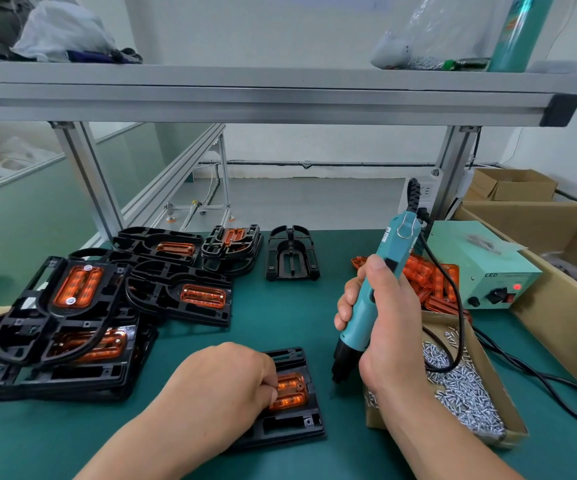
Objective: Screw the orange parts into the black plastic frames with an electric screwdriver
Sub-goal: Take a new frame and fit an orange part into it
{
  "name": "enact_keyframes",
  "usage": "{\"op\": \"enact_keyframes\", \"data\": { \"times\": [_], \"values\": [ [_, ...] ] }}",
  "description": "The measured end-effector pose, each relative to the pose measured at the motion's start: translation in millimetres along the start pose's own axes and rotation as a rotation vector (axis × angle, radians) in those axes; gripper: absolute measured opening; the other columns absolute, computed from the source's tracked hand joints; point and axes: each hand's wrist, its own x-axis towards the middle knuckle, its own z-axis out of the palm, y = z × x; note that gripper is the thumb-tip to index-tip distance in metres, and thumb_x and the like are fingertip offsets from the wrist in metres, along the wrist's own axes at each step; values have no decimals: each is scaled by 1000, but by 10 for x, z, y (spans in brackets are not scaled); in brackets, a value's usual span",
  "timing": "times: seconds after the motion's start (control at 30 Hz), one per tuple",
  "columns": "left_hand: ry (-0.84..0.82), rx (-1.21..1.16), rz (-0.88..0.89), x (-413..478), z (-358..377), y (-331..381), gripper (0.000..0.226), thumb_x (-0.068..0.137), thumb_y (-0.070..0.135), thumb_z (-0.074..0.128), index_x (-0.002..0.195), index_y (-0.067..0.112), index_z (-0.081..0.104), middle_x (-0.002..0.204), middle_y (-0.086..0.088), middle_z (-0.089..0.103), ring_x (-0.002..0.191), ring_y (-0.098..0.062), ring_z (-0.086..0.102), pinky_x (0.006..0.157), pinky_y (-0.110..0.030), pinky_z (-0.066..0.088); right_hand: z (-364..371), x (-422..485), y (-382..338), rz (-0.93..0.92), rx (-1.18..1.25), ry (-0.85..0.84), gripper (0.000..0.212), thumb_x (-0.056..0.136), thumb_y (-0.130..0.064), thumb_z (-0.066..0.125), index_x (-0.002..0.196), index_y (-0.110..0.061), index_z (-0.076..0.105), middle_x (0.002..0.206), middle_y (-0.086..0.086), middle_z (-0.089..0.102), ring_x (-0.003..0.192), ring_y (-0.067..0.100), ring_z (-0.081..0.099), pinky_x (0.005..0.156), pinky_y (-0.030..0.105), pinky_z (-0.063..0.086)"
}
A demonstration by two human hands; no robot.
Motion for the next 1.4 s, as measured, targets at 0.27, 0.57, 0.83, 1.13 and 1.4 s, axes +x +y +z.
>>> {"op": "enact_keyframes", "data": {
  "times": [0.27, 0.57, 0.83, 1.13, 1.4],
  "values": [
    [29, -54, -29, -3, -89, -65, 24, 95, 57, 60, 115, 46, 65, 79, 25, 59, 73, 4, 53, 61, -12, 35, 2, -4, -15, 13, 32, 1, 41, 88, -51, 72, 99, -15, 55, 73, 7, 53, 56, 21, 48, 50, 33, 46],
    [-32, -10, -57, -3, -46, 8, 24, 93, 53, 64, 114, 40, 63, 75, 19, 55, 72, -5, 53, 58, -18, 34, -7, 10, -2, 21, 38, 4, 44, 85, -53, 74, 98, -16, 55, 73, 7, 53, 55, 21, 48, 51, 33, 46],
    [-30, 9, -58, 0, -33, 2, 25, 93, 54, 64, 113, 40, 63, 78, 19, 56, 77, -7, 55, 62, -22, 38, 1, 0, 2, 18, 32, -1, 44, 85, -54, 73, 99, -16, 55, 73, 7, 53, 56, 21, 48, 51, 33, 46],
    [42, -120, -65, -15, -158, -68, 22, 95, 57, 60, 113, 46, 63, 76, 24, 62, 73, 7, 57, 54, -15, 34, -4, -2, -3, 16, 39, 3, 47, 85, -54, 73, 101, -14, 54, 74, 7, 53, 56, 21, 49, 51, 33, 46],
    [142, -46, -76, 3, -181, -171, 45, 98, 59, 54, 141, 45, 55, 123, 27, 64, 118, 2, 58, 91, -18, 44, 0, 7, -24, 28, 55, 13, 50, 84, -54, 75, 102, -13, 52, 74, 8, 53, 56, 21, 48, 50, 33, 46]
  ]
}}
